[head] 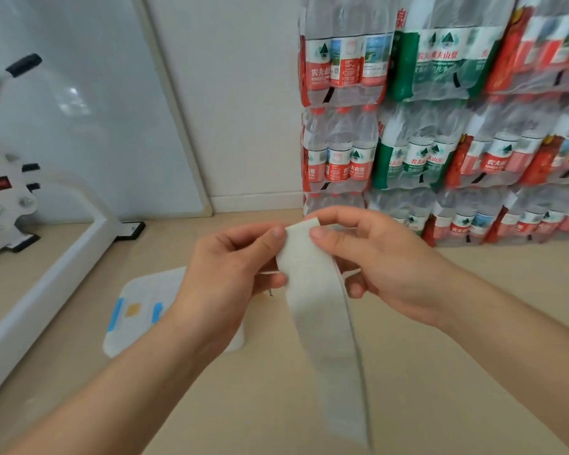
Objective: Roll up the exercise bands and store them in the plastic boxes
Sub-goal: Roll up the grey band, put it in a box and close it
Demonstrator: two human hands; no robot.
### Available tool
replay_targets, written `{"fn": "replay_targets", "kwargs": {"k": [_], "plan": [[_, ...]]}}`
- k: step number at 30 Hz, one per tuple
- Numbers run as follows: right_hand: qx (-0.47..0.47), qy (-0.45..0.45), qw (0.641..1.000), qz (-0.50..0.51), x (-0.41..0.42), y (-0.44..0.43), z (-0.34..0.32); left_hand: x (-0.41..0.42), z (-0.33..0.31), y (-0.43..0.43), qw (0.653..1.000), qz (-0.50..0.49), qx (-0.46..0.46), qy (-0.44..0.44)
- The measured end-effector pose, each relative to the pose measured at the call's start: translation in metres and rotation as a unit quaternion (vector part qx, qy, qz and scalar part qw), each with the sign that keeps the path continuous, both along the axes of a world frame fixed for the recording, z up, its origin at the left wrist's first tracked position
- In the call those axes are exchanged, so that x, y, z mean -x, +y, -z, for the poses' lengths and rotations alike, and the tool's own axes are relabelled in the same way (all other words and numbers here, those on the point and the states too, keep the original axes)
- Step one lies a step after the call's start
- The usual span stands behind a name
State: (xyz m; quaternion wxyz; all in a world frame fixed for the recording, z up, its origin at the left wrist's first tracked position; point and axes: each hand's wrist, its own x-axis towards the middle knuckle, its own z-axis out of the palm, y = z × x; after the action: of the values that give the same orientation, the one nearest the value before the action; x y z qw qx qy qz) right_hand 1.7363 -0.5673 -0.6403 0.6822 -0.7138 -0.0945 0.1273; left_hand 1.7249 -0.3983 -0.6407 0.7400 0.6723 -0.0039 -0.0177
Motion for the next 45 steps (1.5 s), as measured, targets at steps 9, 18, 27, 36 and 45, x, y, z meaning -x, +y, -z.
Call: {"fn": "replay_targets", "kwargs": {"k": [9, 18, 27, 36, 45], "plan": [[0.006, -0.036, 0.997, 0.067, 0.004, 0.012, 0.004, 0.003, -0.002, 0.004, 0.996, -0.013, -0.062, -0.057], [-0.073, 0.032, 0.996, 0.034, 0.002, 0.010, 0.006, 0.002, 0.002, 0.002, 0.995, -0.037, -0.051, -0.071], [-0.123, 0.036, 0.991, 0.035, 0.003, 0.013, 0.006, 0.004, 0.002, 0.006, 1.000, -0.001, 0.007, -0.011], [-0.039, -0.062, 0.992, 0.098, 0.005, 0.016, 0.009, 0.003, -0.001, 0.007, 0.995, -0.020, -0.084, -0.042], [0.091, -0.162, 0.973, 0.137, 0.003, 0.020, 0.022, 0.001, 0.005, 0.003, 0.995, -0.038, -0.092, -0.033]]}}
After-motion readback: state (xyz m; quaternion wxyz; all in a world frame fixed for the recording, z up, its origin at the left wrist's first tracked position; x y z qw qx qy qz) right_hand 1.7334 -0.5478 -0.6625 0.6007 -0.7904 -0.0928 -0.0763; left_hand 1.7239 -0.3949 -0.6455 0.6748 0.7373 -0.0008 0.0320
